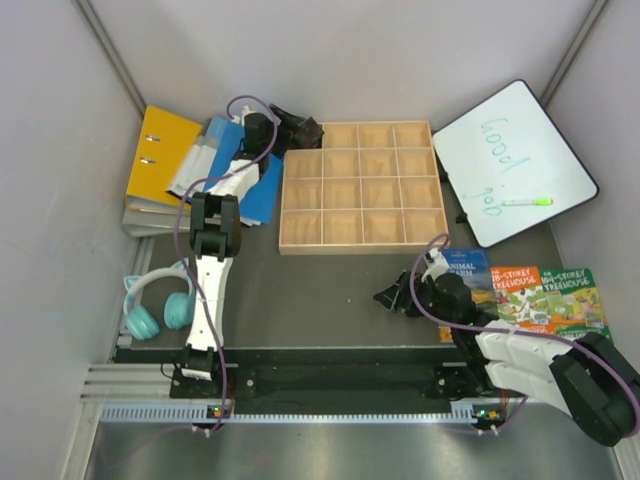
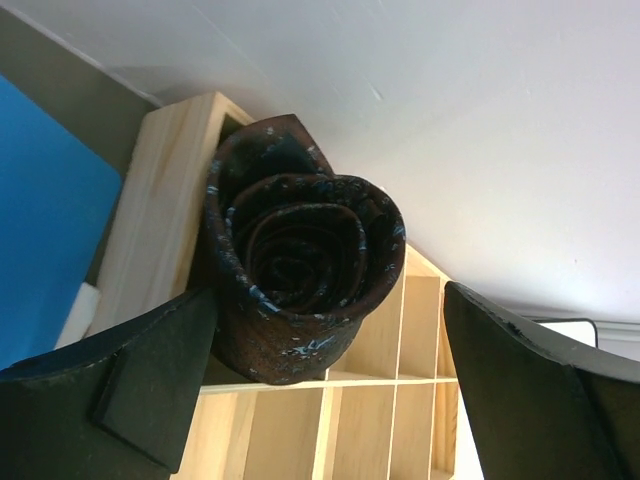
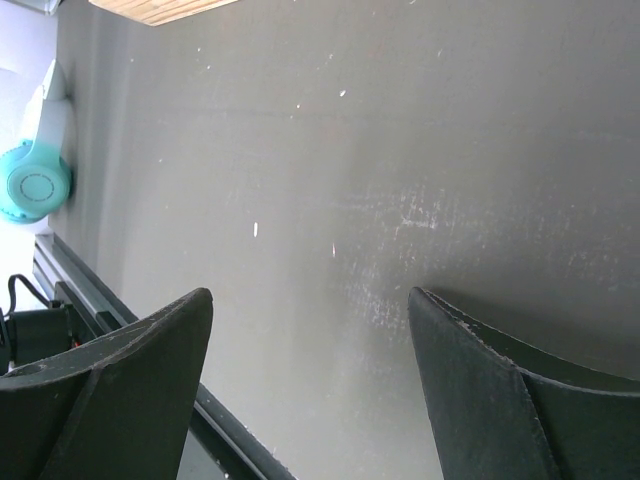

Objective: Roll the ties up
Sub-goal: Place the tie in the storage box, then reset both arms

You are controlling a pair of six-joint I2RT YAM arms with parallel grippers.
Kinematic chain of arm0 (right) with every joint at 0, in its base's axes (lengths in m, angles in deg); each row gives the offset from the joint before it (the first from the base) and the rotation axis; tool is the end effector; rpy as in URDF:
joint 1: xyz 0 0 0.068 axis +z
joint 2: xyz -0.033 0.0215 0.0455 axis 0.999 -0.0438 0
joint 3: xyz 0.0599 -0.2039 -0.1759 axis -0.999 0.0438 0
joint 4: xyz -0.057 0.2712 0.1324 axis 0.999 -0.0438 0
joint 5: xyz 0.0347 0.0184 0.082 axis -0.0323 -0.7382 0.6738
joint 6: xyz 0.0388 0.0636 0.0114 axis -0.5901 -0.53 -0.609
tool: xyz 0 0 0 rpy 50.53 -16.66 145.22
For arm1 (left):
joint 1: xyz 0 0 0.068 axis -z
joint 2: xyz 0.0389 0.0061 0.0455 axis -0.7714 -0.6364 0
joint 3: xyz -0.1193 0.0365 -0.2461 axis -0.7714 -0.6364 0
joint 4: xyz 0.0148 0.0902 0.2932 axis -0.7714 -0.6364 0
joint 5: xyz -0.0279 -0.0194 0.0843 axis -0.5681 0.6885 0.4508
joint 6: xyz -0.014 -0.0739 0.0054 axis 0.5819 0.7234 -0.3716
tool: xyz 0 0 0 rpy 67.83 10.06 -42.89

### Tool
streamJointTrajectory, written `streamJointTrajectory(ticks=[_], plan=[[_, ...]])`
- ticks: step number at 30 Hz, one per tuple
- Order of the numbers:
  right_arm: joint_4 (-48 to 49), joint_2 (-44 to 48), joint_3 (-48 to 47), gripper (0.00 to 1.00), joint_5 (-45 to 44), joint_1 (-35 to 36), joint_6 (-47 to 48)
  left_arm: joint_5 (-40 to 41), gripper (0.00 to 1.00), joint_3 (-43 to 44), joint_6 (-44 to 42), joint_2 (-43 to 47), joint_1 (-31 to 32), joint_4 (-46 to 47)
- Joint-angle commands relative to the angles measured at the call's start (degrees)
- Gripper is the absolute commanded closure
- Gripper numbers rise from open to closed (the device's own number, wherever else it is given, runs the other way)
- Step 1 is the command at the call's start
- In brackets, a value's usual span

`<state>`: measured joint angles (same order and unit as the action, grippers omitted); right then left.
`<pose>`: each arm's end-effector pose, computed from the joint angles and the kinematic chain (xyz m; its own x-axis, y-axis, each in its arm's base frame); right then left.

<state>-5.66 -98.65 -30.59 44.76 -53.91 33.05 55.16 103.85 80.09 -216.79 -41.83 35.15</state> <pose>0.1787 0.1324 0.0792 -0.7430 0.3607 -0.5638 -0.2033 0.6810 0.7035 0.6671 -0.1128 0.1550 -0.3977 -0.8175 -0.4166 -0.0696 0.4797 -0.8747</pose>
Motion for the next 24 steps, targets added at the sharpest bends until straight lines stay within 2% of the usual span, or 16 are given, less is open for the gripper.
streamJointTrajectory(ticks=[1,10,16,19,24], plan=[[0.4,0.3,2.7,0.20,-1.0,0.0,0.3,0.5,0.01,-1.2,0.5,5.8,-1.3,-4.9],[-0.2,0.7,2.7,0.21,-1.2,-0.1,0.3,4.8,0.01,-9.2,-0.2,17.0,-2.3,-10.4],[-0.7,1.3,2.6,0.21,-1.2,-0.1,0.4,2.4,0.01,-12.6,-3.8,24.1,-2.1,-12.5],[-1.1,2.0,2.7,0.20,-1.0,-0.1,0.4,1.0,0.01,-17.3,-5.0,29.4,-2.2,-12.7],[-1.8,3.2,2.8,0.20,-1.1,0.0,0.3,0.5,0.01,-30.0,-6.5,40.2,-2.1,-12.3]])
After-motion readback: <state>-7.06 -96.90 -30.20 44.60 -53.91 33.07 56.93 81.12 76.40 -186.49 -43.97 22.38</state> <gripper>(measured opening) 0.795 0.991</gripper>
